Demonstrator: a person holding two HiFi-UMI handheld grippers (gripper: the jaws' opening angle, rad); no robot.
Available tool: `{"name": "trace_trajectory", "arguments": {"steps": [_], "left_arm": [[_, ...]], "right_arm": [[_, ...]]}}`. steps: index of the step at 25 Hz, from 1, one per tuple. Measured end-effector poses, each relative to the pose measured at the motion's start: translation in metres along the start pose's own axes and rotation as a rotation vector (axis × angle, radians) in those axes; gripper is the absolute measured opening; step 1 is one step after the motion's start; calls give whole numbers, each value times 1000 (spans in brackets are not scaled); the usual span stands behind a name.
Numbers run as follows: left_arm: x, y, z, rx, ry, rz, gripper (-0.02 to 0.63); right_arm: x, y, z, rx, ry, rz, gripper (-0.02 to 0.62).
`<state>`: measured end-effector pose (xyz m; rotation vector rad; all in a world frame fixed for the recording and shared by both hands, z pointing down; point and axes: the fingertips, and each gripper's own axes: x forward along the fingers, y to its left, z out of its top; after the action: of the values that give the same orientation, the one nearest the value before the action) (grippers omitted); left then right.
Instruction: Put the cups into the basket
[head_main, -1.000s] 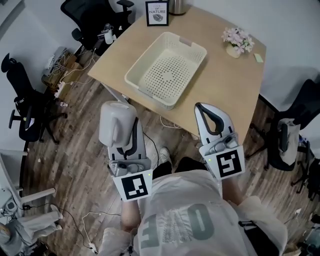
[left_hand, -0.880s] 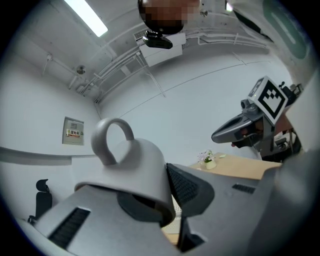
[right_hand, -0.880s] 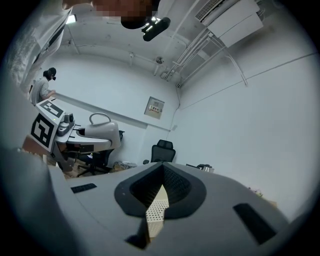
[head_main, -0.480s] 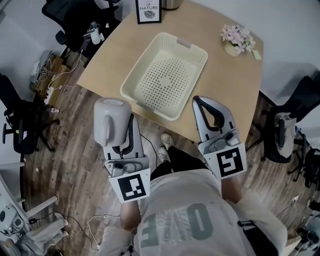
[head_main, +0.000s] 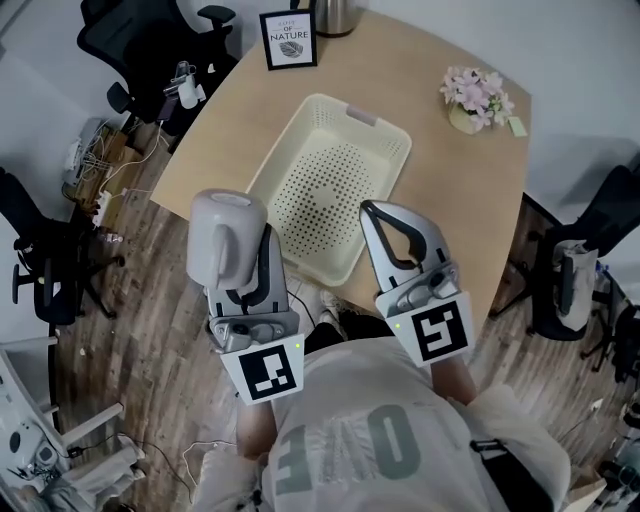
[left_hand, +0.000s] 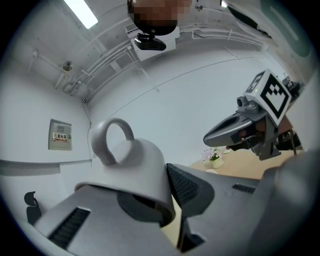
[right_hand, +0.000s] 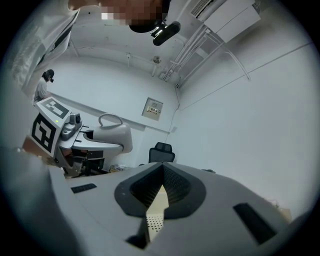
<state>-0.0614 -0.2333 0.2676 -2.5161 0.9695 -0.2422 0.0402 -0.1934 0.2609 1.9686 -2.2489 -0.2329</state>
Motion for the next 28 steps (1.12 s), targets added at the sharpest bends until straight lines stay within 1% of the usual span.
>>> {"name": "trace_trajectory", "arguments": {"steps": [5,8,11,13,15,17,21,23,25,28], "left_arm": [[38,-5,5,49,16,-27,46],[55,-7,1,78,40,-71,46],[73,-9,-5,82,45,-128,46],[87,-14,-13,99,46,-190,46],[99,-21,-23,138,64,-265,46],[109,-28,-33,179,118,-333,46],[124,-45,-50,197,239,-458,46],[129,-59,-59,226,269,-532,46],[133,-75,-72,285,291,-607,46],[139,-99,-101,417,367,-724,46]], "right_arm": [[8,-19,-16,-6,28,18,-11],[15,-22,-25,14,53,6,-11],[21,-27,-32,19,78,-23,-11],[25,-33,-34,30,86,-69,-11],[26,-36,-34,52,91,-111,-11],[26,-39,-36,58,108,-137,-9],[24,-46,-39,75,134,-200,-9],[20,-48,-40,81,139,-229,-9],[17,-51,-42,85,148,-249,-9],[9,-55,-47,97,163,-279,-9]]}}
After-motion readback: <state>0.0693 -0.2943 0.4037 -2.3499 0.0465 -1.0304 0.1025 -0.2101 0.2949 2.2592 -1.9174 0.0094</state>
